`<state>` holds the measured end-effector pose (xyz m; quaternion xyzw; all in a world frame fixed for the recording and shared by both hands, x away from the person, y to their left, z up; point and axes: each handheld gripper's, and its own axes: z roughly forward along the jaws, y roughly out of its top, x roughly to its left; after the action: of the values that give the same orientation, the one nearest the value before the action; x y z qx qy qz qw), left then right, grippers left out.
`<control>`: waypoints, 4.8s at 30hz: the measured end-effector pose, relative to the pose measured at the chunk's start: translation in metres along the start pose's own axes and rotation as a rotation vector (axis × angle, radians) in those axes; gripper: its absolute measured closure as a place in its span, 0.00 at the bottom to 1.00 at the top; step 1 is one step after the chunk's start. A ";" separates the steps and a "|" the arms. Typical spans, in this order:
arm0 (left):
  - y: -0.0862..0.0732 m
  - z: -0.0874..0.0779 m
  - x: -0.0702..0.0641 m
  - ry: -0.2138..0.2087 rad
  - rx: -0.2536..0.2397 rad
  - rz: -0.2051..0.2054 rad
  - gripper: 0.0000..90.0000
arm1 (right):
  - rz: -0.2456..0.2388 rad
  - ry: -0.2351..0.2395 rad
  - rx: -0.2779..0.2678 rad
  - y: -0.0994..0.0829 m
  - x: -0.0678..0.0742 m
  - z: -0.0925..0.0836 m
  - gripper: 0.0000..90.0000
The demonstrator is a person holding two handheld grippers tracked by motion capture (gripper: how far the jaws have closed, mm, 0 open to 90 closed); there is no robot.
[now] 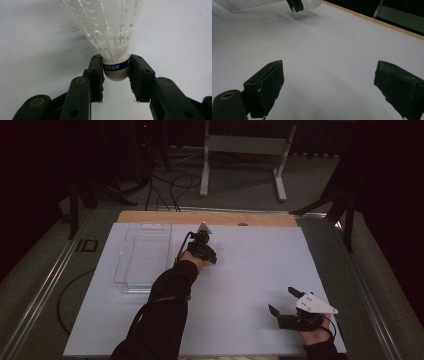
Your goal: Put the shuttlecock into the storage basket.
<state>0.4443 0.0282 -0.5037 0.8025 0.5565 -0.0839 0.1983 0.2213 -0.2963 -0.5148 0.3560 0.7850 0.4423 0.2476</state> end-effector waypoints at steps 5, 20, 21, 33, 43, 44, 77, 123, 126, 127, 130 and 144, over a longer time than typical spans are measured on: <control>-0.001 -0.007 -0.004 0.017 0.049 0.113 0.72 | -0.001 -0.003 -0.001 0.000 0.000 -0.001 0.10; -0.012 -0.042 -0.032 0.042 0.187 0.513 0.73 | -0.010 -0.004 -0.002 0.000 0.001 -0.001 0.10; -0.013 -0.043 -0.033 0.039 0.199 0.528 0.73 | -0.008 -0.004 -0.005 0.000 0.000 -0.001 0.10; -0.030 -0.070 -0.032 0.015 0.244 0.678 0.73 | -0.007 0.007 -0.020 0.001 0.001 -0.002 0.10; -0.042 -0.092 -0.030 0.003 0.249 0.707 0.73 | -0.005 0.013 -0.019 0.001 0.001 -0.002 0.10; -0.043 -0.097 -0.029 0.004 0.247 0.718 0.73 | -0.005 0.013 -0.019 0.001 0.001 -0.002 0.10; -0.063 -0.195 0.015 0.084 0.188 0.631 0.73 | -0.010 0.016 -0.011 0.001 0.002 0.001 0.10; -0.103 -0.246 0.113 0.155 0.027 0.258 0.73 | -0.013 0.014 -0.008 0.002 0.002 0.002 0.10; -0.107 -0.240 0.118 0.162 0.026 0.241 0.73 | -0.014 0.013 -0.009 0.002 0.002 0.002 0.10; -0.108 -0.238 0.120 0.165 0.027 0.232 0.73 | -0.014 0.012 -0.009 0.002 0.002 0.002 0.10; -0.113 -0.232 0.125 0.157 0.032 0.221 0.72 | -0.016 0.013 -0.009 0.002 0.003 0.002 0.10; -0.128 -0.200 0.146 0.122 0.052 0.193 0.72 | -0.017 0.014 -0.002 0.002 0.003 0.002 0.10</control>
<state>0.3622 0.2745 -0.4033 0.8607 0.4855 -0.0299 0.1502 0.2219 -0.2921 -0.5147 0.3461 0.7893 0.4433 0.2464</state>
